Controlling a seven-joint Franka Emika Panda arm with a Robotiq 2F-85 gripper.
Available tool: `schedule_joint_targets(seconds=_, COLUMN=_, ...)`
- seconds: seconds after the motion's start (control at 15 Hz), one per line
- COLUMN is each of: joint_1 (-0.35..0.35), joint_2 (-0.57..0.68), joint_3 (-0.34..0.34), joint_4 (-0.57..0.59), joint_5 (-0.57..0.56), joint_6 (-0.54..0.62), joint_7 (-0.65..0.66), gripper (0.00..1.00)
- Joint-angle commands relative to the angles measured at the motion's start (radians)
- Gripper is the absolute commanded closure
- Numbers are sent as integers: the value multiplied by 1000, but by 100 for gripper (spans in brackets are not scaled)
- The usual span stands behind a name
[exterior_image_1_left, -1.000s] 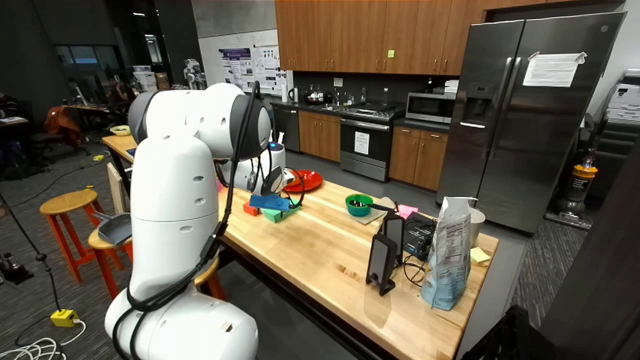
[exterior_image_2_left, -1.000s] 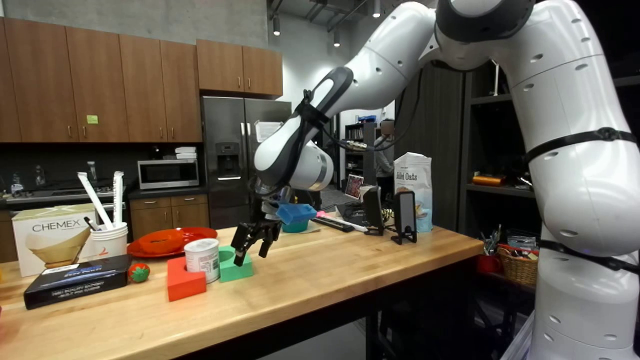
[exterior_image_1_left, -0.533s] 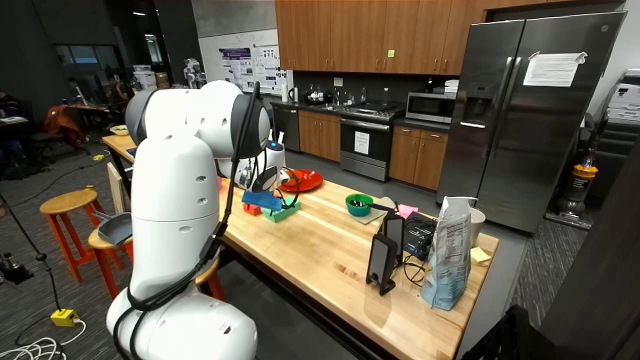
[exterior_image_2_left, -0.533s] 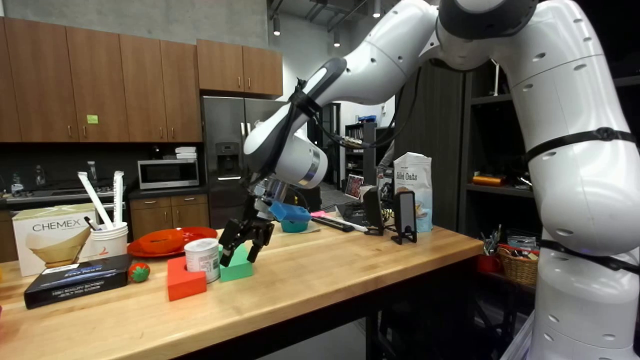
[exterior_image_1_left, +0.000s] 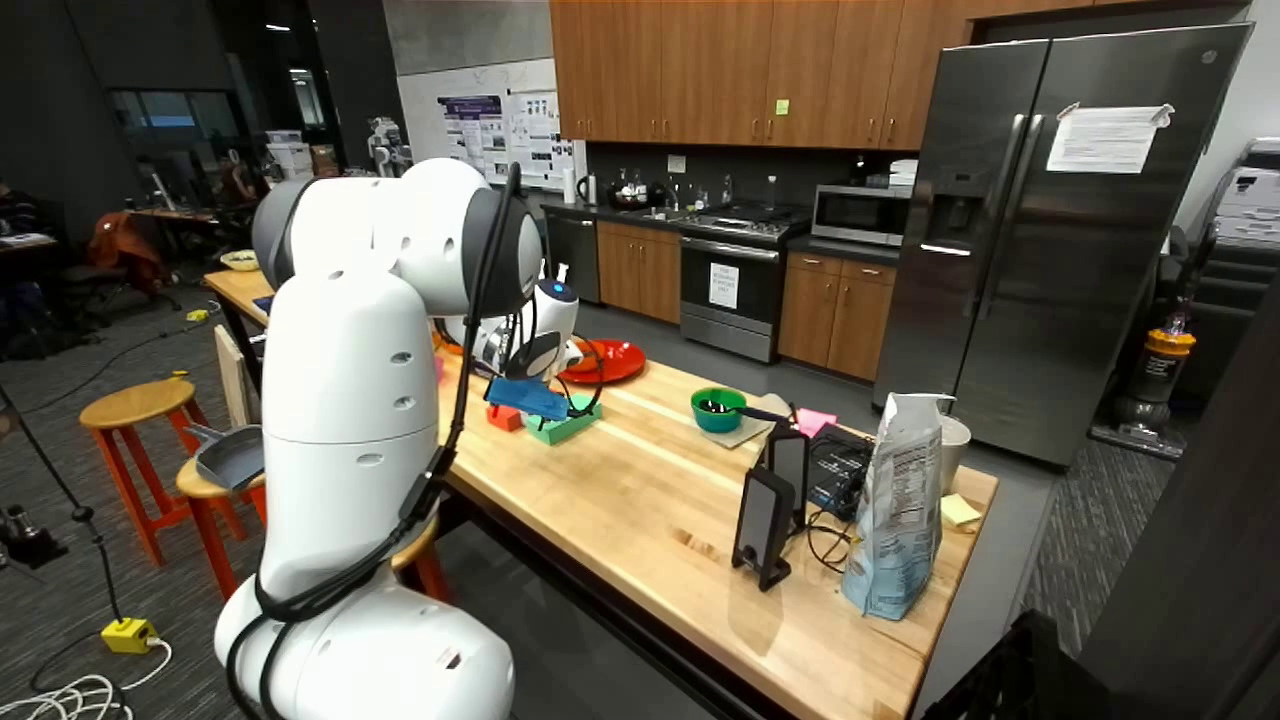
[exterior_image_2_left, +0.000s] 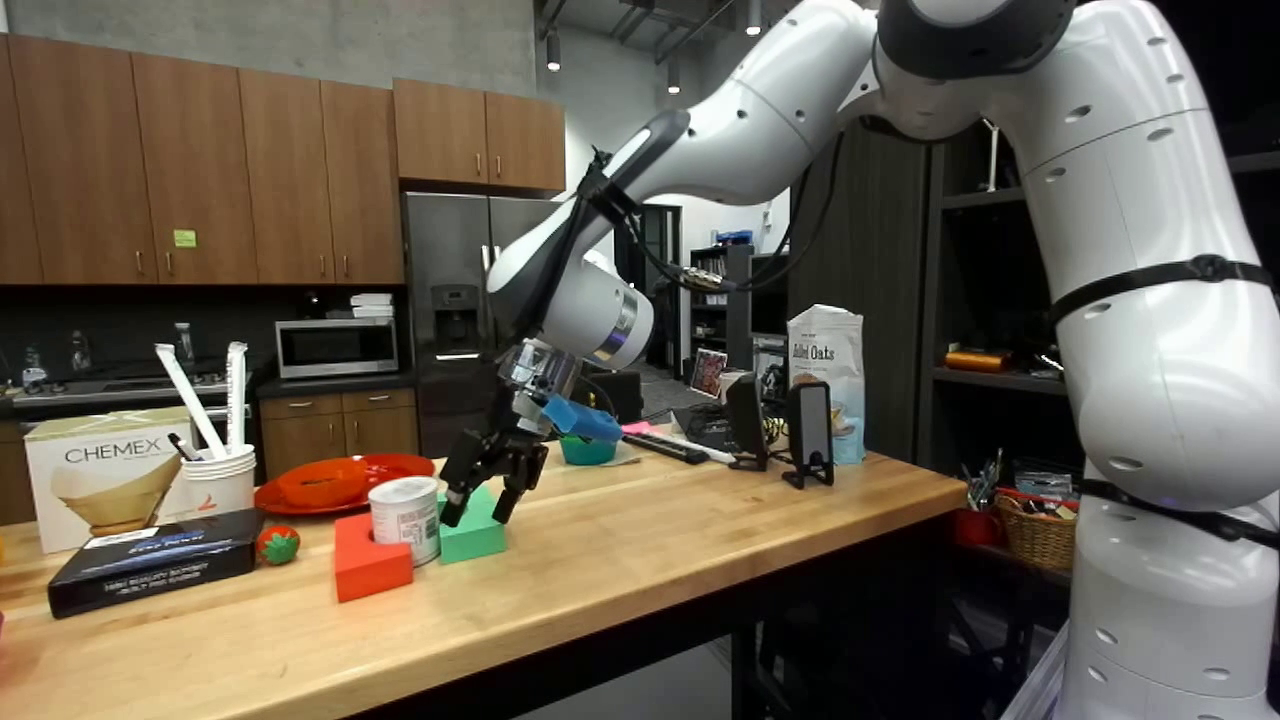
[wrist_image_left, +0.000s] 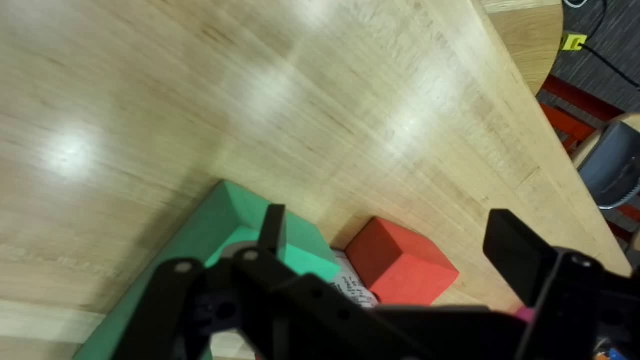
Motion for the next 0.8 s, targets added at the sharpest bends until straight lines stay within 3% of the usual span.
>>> schedule_joint_targets(seconds=0.0, joint_1=4, joint_2=-55, joint_3=-37, joint_4=-32, joint_5=-49, joint_6=3, joint_7=-11, gripper=0)
schedule_joint_targets(seconds=0.73, joint_1=24, joint_2=-48, joint_3=-90, joint_4=-74, joint_5=-253, joint_6=99, joint_7=26, gripper=0)
